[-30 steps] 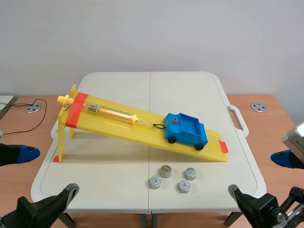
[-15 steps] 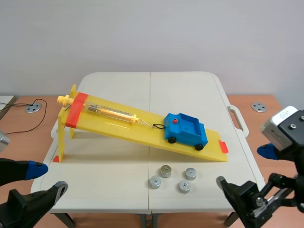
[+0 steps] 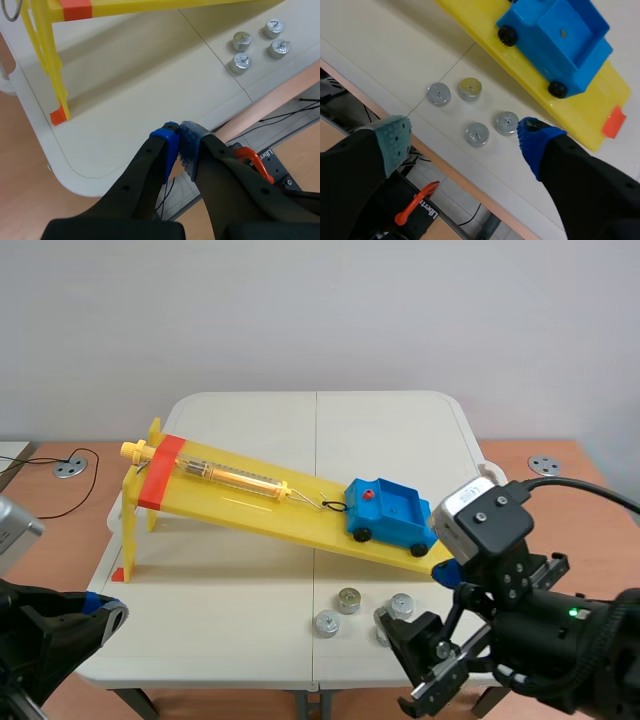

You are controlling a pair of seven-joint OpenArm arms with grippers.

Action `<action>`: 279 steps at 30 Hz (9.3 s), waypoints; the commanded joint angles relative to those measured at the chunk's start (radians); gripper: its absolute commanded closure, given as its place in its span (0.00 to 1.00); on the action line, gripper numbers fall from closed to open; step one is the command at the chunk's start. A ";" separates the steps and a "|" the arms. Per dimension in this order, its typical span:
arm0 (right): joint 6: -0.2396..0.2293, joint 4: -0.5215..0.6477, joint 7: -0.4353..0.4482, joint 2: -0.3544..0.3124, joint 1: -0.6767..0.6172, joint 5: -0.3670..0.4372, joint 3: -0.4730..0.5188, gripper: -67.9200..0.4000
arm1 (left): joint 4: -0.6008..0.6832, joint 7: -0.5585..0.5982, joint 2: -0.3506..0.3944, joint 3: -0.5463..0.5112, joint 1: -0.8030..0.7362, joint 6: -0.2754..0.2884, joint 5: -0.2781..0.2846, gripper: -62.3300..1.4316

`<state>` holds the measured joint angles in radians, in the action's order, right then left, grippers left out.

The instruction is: Place the four metal weights on the blue cart on the ramp.

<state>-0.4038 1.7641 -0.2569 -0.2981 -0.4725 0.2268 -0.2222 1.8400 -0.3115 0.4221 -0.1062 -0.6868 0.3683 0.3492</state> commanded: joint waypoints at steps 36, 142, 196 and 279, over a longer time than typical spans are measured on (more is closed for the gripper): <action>0.127 -0.423 0.185 0.232 0.387 -0.243 -0.277 0.49 | 0.049 0.093 -0.010 -0.018 0.009 0.001 0.074 0.93; 0.027 -0.474 0.042 0.325 0.679 0.212 0.233 0.98 | 0.049 0.074 -0.009 -0.018 0.011 0.002 0.074 0.93; -0.114 0.198 -0.158 -0.120 0.072 0.291 0.327 0.55 | 0.049 0.075 -0.009 -0.018 0.012 0.002 0.074 0.93; -0.031 0.222 -0.162 0.024 0.091 0.436 0.402 0.98 | 0.049 0.075 -0.009 -0.018 0.012 0.002 0.074 0.93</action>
<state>-0.4137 1.9297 -0.5434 -0.2687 -0.4736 0.5999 0.1959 1.8397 -0.3264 0.4183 -0.1062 -0.6865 0.3683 0.3492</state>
